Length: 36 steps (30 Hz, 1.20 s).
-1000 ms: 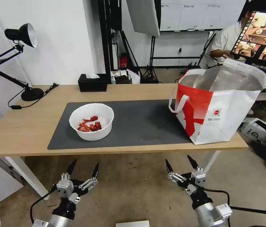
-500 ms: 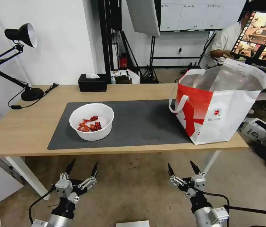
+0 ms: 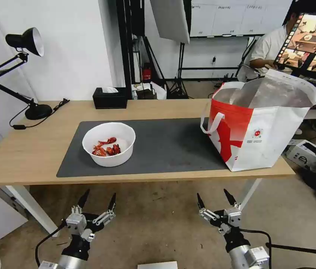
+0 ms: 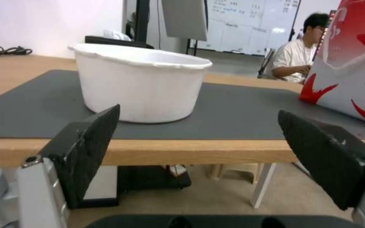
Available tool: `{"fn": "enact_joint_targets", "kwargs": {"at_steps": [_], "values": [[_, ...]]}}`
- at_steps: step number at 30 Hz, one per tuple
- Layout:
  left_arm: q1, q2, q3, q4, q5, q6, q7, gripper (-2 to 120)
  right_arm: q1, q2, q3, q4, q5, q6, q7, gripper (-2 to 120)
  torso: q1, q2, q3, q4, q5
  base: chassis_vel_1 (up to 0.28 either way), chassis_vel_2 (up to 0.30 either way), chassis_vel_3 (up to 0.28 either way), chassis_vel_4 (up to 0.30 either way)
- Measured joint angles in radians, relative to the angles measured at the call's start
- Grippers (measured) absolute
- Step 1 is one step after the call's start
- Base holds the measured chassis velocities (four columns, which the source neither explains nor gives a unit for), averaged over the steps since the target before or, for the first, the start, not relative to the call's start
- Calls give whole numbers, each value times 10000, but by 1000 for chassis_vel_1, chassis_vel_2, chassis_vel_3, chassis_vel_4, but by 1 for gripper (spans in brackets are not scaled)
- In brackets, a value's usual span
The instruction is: Pick up the trash from the table and place it into the takeout bag.
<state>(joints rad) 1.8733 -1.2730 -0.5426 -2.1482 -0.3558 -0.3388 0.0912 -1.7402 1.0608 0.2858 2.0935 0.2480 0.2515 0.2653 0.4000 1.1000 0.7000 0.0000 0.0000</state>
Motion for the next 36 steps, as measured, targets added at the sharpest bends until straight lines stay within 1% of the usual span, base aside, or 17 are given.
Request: {"fn": "enact_joint_targets", "kwargs": {"at_steps": [5,9,11,13,15,16,17,20,21,24,25,28,29,32,33,34,36], "values": [[-326,265,-256,-51,-326,234,-70,100,2,-3,-1,0,5,1,-4,100,0,0,0,0,0,0,0,0,0],[-807,755,-546,-274,-969,704,-393,100,5,-5,-2,2,9,1,-6,100,0,0,0,0,-2,0,0,0,0],[-1281,1325,-802,-564,-1758,1394,-858,100,6,-6,-2,4,13,3,-9,100,1,0,0,0,-2,0,0,0,0],[-1354,1425,-846,-618,-1903,1524,-945,100,6,-7,-3,4,14,3,-11,100,0,0,0,0,-2,0,0,0,0],[-1724,1998,-1124,-813,-2614,2107,-1287,100,7,-7,-3,5,17,5,-10,100,1,0,0,0,-2,0,0,0,0],[-2066,2645,-1382,-917,-3335,2565,-1581,100,7,-8,-3,6,18,5,-11,100,1,-1,0,0,-1,0,0,0,0],[-2066,2645,-1382,-917,-3335,2565,-1581,100,7,-8,-3,6,18,5,-11,100,1,-1,0,0,-1,0,0,0,0],[-2613,3711,-1713,-1031,-4879,3484,-2068,100,7,-8,-2,9,21,5,-11,100,1,0,1,0,-3,0,0,0,0],[-2613,3711,-1713,-1031,-4879,3484,-2068,100,7,-8,-2,9,21,5,-11,100,1,0,1,0,-3,0,0,0,0],[-3559,4987,-2017,-1009,-7418,5228,-2832,100,8,-9,1,12,25,6,-11,100,2,0,1,0,-1,0,0,0,0],[-3559,4987,-2017,-1009,-7418,5228,-2832,100,8,-9,1,12,25,6,-11,100,2,0,1,0,-1,0,0,0,0],[-4861,5909,-1715,-478,-9078,6749,-3665,100,9,-9,0,16,28,6,-13,100,1,0,1,1,-2,0,0,0,0],[-4861,5909,-1715,-478,-9078,6749,-3665,100,9,-9,0,16,28,6,-13,100,1,0,1,1,-2,0,0,0,0],[-6661,6643,-878,426,-10514,8289,-4230,100,9,-8,0,19,29,6,-13,100,2,-1,1,-3,-1,0,0,0,0],[-6661,6643,-878,426,-10514,8289,-4230,100,9,-8,0,19,29,6,-13,100,2,-1,1,-3,-1,0,0,0,0],[-7356,6858,-464,802,-10914,8844,-4370,100,9,-8,0,19,30,6,-13,100,2,-1,2,-2,0,0,0,0,0],[-8076,7052,-20,1255,-11309,9532,-4532,100,9,-8,0,20,31,5,-13,100,2,-1,2,-3,-1,0,0,0,0]]}}
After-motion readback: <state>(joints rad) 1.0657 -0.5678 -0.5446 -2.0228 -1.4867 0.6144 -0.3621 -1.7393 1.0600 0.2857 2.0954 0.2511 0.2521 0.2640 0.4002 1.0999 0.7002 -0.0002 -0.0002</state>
